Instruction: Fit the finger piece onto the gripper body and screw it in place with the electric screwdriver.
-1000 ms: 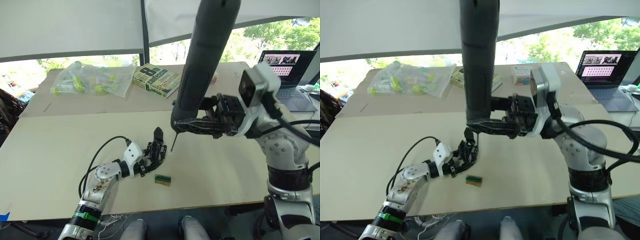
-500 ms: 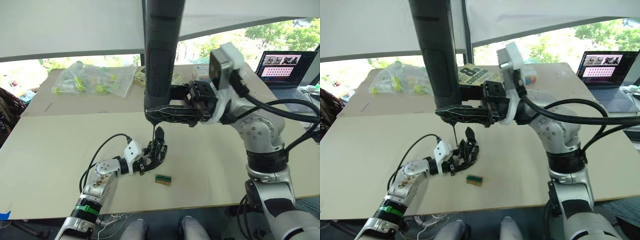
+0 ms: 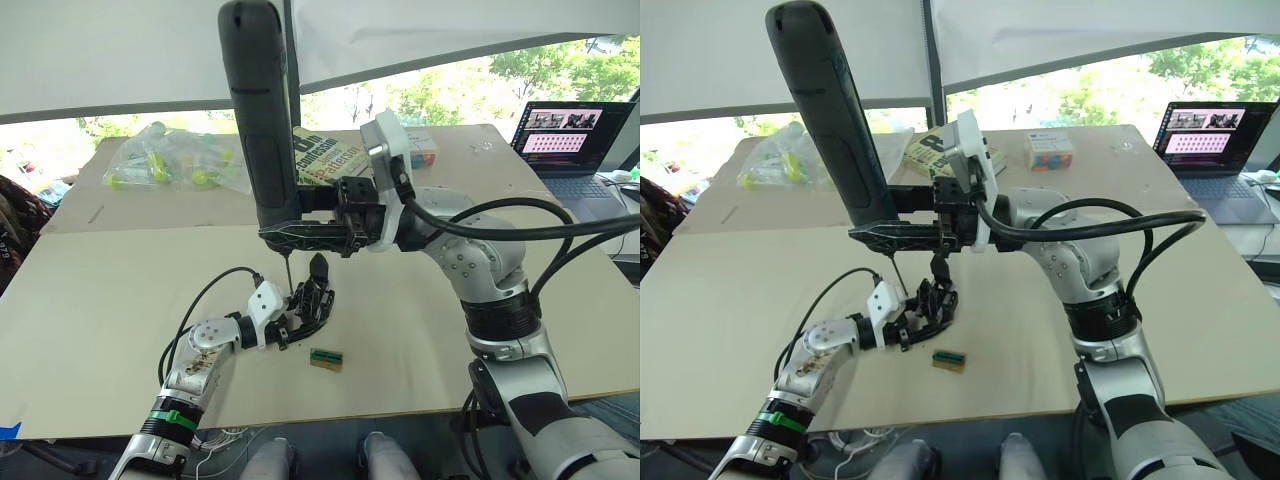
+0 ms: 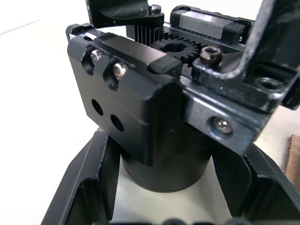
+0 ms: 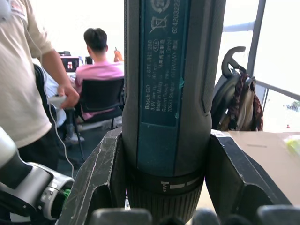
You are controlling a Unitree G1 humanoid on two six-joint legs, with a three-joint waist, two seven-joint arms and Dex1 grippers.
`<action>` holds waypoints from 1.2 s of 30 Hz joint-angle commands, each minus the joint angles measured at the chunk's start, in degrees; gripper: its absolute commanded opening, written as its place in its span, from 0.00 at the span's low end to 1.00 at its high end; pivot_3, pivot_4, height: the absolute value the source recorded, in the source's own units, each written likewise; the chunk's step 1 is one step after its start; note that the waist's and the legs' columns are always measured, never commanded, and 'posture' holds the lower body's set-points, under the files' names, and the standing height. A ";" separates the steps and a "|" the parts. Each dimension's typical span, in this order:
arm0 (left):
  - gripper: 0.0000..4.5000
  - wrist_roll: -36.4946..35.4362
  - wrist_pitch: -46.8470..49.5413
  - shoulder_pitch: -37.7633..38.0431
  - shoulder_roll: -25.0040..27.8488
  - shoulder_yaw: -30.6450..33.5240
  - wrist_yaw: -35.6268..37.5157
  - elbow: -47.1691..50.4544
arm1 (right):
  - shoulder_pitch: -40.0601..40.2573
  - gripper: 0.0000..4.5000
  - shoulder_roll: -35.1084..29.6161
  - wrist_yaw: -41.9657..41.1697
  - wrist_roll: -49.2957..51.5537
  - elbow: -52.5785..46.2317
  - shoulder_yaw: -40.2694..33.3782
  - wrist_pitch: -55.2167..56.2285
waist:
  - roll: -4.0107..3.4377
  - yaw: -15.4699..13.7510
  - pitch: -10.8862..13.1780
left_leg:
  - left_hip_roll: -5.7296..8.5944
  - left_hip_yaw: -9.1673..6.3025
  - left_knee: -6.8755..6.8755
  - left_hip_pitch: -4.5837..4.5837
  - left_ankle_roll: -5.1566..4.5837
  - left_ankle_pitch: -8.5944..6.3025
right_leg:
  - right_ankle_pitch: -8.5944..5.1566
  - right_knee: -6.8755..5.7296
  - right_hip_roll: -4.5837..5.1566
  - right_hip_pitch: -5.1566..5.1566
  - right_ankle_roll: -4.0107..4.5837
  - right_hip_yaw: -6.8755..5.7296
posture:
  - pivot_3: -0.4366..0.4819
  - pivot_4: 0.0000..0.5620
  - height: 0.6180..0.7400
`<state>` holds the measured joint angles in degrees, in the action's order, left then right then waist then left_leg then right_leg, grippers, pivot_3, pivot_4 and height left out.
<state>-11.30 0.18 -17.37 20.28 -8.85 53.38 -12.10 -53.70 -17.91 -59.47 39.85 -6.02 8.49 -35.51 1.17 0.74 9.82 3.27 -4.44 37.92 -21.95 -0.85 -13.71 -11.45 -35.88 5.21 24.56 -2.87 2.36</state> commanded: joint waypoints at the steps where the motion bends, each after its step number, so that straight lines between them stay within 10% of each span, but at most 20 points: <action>1: 0.52 0.17 1.12 0.93 0.33 -0.10 -0.17 -0.45 | -0.90 0.43 1.31 -0.13 -0.89 -0.83 -0.91 3.16 | 0.00 0.00 0.00 | 0.00 0.00 0.00 0.00 0.00 0.00 | 0.00 0.00 0.00 0.00 0.00 0.00 | 0.48 0.27 0.98; 36: 0.52 -0.26 4.02 2.53 1.03 0.04 -0.56 2.78 | 3.72 0.43 2.61 -3.66 -9.10 0.55 2.52 6.70 | 0.00 0.25 0.00 | -0.01 0.00 0.00 -0.05 0.00 -0.01 | 0.00 0.00 -0.01 0.09 0.00 0.00 | 0.48 0.27 0.98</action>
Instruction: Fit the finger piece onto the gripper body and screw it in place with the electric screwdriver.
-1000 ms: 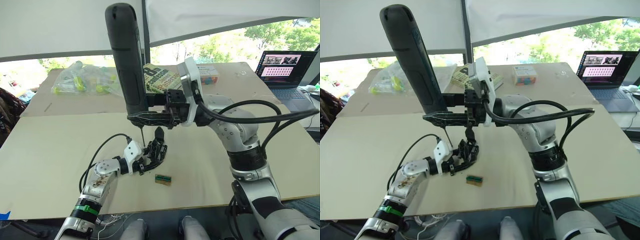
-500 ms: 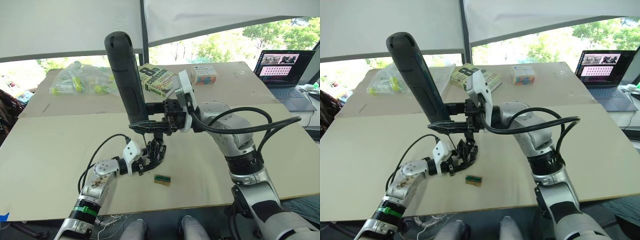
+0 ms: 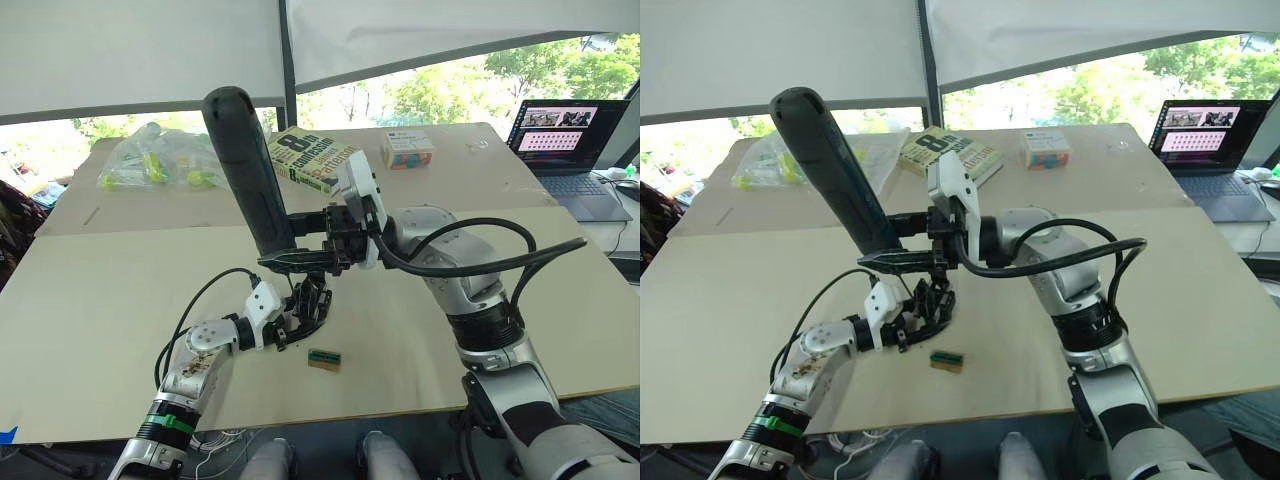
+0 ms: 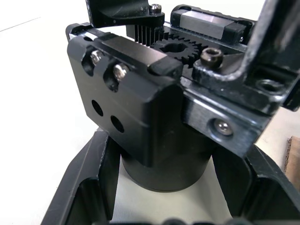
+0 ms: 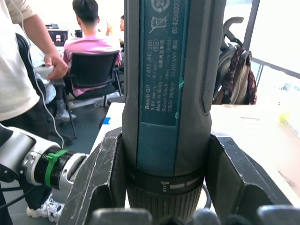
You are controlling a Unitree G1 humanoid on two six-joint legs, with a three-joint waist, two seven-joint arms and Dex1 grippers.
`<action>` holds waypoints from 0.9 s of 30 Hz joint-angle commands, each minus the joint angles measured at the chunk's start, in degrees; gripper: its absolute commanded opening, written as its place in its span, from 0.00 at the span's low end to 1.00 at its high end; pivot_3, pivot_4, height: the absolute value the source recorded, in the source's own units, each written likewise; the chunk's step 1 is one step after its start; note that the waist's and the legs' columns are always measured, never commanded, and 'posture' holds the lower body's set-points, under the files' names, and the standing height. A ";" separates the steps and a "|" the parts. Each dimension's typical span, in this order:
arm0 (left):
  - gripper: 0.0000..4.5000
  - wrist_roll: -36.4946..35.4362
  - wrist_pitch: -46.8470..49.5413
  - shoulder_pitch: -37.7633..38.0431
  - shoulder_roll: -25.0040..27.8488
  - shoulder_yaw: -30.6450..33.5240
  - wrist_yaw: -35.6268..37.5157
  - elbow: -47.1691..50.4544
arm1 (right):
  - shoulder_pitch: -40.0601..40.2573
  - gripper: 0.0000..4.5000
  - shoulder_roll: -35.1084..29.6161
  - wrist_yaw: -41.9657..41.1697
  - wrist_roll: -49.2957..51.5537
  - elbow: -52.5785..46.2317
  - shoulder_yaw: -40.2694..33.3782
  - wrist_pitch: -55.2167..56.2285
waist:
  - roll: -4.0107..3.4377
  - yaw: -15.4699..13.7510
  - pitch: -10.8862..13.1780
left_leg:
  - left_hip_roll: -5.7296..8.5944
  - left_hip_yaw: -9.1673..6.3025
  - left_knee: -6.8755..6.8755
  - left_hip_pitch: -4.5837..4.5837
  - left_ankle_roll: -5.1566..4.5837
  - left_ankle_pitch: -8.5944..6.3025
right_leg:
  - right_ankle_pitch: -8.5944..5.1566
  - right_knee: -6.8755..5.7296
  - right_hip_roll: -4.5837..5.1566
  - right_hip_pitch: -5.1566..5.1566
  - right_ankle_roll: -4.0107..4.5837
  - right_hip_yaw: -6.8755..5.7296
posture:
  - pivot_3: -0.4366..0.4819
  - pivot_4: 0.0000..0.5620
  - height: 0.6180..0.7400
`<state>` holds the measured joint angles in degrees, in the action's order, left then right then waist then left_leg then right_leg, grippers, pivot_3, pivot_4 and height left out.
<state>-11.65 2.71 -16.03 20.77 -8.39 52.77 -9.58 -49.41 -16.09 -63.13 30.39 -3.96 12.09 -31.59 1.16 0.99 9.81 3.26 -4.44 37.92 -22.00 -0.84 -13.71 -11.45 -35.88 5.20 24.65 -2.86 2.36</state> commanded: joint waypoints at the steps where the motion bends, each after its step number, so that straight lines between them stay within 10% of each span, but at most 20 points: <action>1: 0.52 0.09 1.59 1.28 0.57 -0.41 0.00 0.42 | -0.40 0.43 0.78 -0.04 0.19 -1.54 -0.99 2.93 | 0.00 0.01 0.00 | 0.00 0.00 0.00 0.00 0.00 0.00 | 0.00 0.00 0.00 0.00 0.00 0.00 | 0.48 0.27 0.98; 27: 0.52 -0.17 3.41 2.15 0.58 -0.73 -0.10 2.46 | 1.73 0.43 1.00 -0.56 -1.00 -1.88 -0.08 4.08 | 0.00 0.08 0.00 | 0.00 0.00 0.00 -0.01 0.01 -0.01 | 0.00 0.00 -0.01 0.04 0.00 0.00 | 0.48 0.27 0.98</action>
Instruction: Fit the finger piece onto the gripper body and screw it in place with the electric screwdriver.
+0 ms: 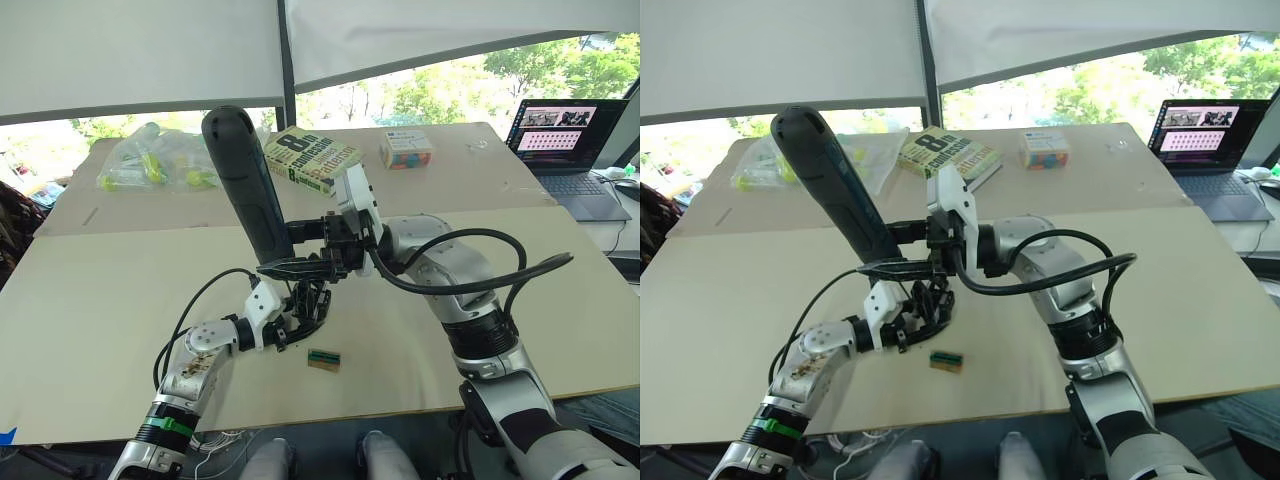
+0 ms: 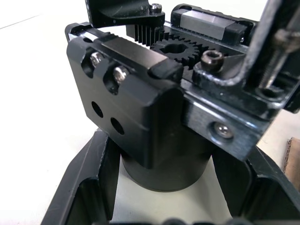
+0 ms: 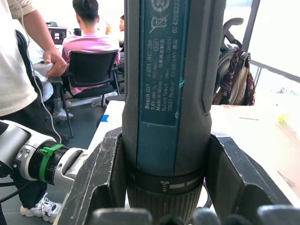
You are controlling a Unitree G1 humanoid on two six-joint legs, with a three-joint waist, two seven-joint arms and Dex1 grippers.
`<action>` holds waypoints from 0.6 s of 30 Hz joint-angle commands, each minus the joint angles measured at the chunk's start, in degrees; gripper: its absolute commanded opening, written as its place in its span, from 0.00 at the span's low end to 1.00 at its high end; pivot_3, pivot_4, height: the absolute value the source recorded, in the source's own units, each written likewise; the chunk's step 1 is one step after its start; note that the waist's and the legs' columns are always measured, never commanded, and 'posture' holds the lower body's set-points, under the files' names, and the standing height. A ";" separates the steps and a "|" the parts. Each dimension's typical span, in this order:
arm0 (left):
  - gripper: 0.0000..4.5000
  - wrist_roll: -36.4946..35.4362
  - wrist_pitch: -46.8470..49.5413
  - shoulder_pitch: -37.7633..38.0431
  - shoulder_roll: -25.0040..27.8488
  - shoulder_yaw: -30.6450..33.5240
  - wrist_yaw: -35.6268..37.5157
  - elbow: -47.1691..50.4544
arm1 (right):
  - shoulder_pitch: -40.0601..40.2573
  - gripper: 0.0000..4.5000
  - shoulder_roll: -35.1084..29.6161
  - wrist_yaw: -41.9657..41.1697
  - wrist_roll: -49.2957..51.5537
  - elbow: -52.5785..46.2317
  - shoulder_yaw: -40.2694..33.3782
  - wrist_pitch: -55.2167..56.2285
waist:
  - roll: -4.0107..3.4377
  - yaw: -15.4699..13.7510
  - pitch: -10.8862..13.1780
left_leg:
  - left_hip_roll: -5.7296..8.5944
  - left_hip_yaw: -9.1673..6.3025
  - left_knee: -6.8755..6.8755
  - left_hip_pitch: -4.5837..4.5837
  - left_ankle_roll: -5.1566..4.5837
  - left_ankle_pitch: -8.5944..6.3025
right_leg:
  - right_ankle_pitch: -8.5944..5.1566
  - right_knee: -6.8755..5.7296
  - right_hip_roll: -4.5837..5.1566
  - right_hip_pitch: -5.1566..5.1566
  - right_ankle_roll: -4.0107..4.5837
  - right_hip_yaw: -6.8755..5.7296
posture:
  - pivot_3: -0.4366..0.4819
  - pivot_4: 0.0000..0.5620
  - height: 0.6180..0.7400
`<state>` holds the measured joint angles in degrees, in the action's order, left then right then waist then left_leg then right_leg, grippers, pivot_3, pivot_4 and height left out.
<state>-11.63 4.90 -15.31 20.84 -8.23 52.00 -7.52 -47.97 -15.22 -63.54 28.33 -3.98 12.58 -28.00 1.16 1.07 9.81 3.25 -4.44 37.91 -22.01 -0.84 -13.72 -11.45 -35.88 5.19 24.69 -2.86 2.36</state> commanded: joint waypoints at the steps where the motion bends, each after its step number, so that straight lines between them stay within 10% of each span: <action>1: 0.52 -0.18 1.29 1.42 0.50 -0.88 0.69 0.42 | 0.34 0.43 0.15 -0.15 1.21 -1.96 -0.57 0.27 | 0.00 0.00 0.00 | 0.00 0.00 0.00 0.00 0.00 0.00 | 0.00 0.00 0.00 0.00 0.00 0.00 | 0.48 0.27 0.98; 18: 0.52 -0.17 1.87 1.21 0.46 -1.01 0.86 0.36 | 1.39 0.43 0.47 1.30 2.30 -3.37 -0.64 -0.77 | 0.00 0.00 -0.01 | 0.00 0.00 0.00 0.00 0.00 0.00 | 0.00 0.00 0.01 0.00 0.00 0.00 | 0.48 0.27 0.98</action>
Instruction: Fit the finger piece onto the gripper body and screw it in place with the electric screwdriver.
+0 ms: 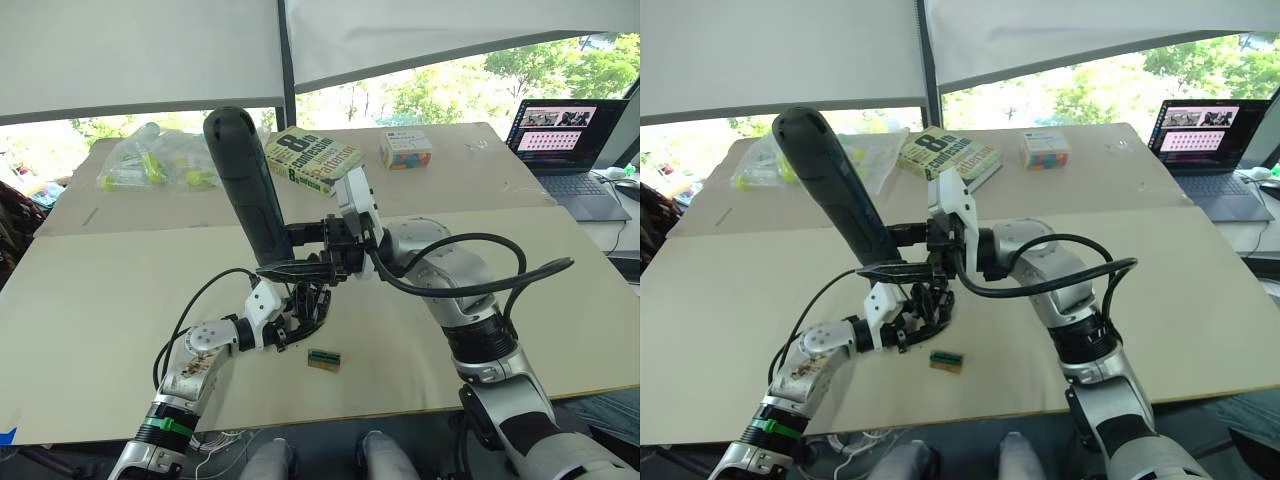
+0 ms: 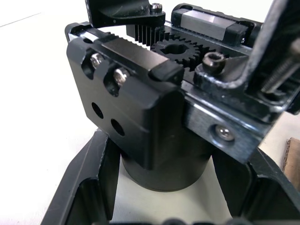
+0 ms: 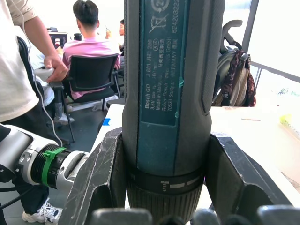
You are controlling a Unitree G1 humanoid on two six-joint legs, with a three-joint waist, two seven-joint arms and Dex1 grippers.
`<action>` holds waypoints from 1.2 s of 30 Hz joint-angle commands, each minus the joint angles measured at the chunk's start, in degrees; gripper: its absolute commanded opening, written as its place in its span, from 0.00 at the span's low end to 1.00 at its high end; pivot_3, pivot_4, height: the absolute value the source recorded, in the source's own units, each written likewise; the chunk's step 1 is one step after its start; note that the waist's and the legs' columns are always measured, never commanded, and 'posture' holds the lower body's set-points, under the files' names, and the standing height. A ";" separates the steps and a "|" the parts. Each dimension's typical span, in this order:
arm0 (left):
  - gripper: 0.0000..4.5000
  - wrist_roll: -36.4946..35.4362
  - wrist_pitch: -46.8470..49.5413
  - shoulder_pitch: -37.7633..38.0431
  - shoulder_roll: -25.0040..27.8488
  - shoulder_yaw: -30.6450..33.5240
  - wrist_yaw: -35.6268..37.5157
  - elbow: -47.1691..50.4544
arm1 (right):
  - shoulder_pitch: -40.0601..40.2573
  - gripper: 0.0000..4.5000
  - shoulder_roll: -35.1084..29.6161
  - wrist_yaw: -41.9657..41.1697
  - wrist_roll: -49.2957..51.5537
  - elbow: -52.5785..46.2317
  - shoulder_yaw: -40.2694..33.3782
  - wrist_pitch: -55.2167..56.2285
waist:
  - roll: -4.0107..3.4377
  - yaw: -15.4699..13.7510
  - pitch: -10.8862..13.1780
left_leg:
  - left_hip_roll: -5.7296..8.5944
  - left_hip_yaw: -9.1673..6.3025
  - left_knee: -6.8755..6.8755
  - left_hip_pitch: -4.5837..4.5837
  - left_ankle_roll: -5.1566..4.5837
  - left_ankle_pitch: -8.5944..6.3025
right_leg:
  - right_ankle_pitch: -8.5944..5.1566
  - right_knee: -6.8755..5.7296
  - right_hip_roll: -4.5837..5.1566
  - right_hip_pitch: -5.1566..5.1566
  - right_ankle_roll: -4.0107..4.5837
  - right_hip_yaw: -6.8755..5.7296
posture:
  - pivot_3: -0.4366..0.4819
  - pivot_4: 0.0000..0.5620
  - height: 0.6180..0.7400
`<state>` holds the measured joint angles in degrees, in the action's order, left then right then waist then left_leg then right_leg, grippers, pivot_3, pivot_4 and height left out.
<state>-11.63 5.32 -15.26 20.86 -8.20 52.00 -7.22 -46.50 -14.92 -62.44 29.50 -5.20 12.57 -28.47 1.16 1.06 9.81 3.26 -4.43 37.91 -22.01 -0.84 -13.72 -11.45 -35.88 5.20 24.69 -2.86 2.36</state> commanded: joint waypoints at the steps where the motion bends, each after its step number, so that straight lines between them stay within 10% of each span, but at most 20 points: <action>1: 0.52 -0.15 1.46 1.15 0.44 -1.07 0.86 0.05 | -0.03 0.43 0.18 0.26 1.19 -2.22 -0.61 -0.30 | 0.00 0.00 0.00 | 0.00 0.00 0.00 0.00 0.00 0.00 | 0.00 0.00 0.00 0.00 0.00 0.00 | 0.48 0.27 0.98; 36: 0.52 0.01 1.19 1.17 0.66 -0.98 0.95 -0.26 | 1.85 0.43 0.77 1.18 -2.21 0.82 0.08 4.17 | 0.01 -0.01 -0.01 | 0.00 0.00 0.00 0.01 0.00 0.00 | 0.00 0.00 -0.01 0.00 0.00 0.00 | 0.48 0.27 0.98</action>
<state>-11.63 5.52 -15.30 20.97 -8.21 52.05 -7.25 -44.80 -14.24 -61.53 27.86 -4.17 12.76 -25.64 1.17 1.06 9.79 3.26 -4.43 37.91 -22.00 -0.84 -13.72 -11.45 -35.88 5.19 24.68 -2.86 2.36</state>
